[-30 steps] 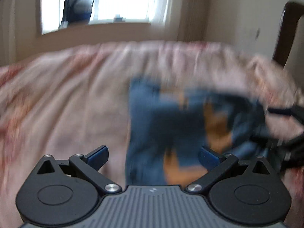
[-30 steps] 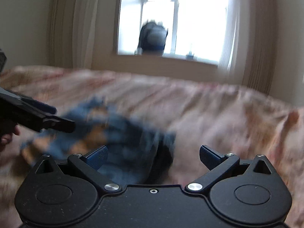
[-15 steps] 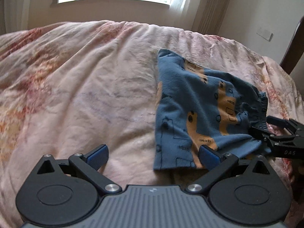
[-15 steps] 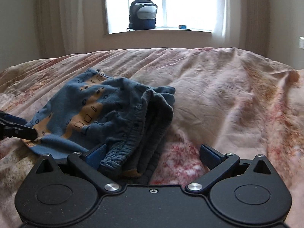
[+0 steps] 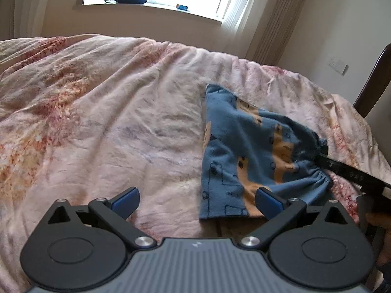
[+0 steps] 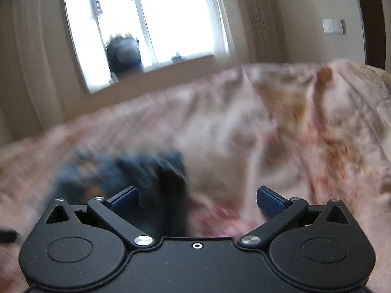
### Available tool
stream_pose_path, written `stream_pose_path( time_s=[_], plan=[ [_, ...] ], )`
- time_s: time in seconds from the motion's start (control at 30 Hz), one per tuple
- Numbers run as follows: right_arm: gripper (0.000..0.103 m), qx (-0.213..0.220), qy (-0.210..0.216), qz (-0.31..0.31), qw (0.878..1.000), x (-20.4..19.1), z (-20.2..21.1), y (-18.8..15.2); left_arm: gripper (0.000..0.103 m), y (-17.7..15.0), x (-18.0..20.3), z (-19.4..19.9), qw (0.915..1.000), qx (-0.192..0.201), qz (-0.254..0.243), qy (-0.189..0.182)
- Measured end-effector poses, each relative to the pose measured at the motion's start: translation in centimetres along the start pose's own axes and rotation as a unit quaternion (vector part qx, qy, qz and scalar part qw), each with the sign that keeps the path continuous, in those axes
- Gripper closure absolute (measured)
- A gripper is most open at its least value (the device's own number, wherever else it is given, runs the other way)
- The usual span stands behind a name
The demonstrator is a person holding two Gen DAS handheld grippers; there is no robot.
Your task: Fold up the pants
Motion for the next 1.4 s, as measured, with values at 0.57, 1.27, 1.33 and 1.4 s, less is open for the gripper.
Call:
stream_pose_path(
  time_s=[0.57,1.27,1.33,1.4],
  plan=[
    [0.000,0.042,0.048,0.052,0.997,-2.7,-0.3,1.2,0.000,0.2,0.0,-1.6,1.0000,-0.002,-0.006,0.006],
    [0.000,0.034,0.185,0.103,0.977,-5.2,-1.3,2.5,0.000,4.0,1.6,-2.1,0.9942,0.076,-0.060,-0.048],
    [0.000,0.025,0.203,0.095,0.974,-4.7,-2.3,2.7,0.000,4.1,1.7,-2.8,0.9923,0.079,-0.073,-0.061],
    [0.000,0.014,0.225,0.071,0.972,-4.2,-3.3,3.0,0.000,3.8,1.7,-3.6,0.9922,0.072,-0.073,-0.072]
  ],
)
Point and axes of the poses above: each gripper's, at about its wrist camera, not at the fingertips, and z roughly against the way its jaws point, x to its right, y to its top, the point moved 9 cm from there along -z, roughly the way its jaws point, and after that the axes turned 9 degrees about -y, right-handed, at the moved point
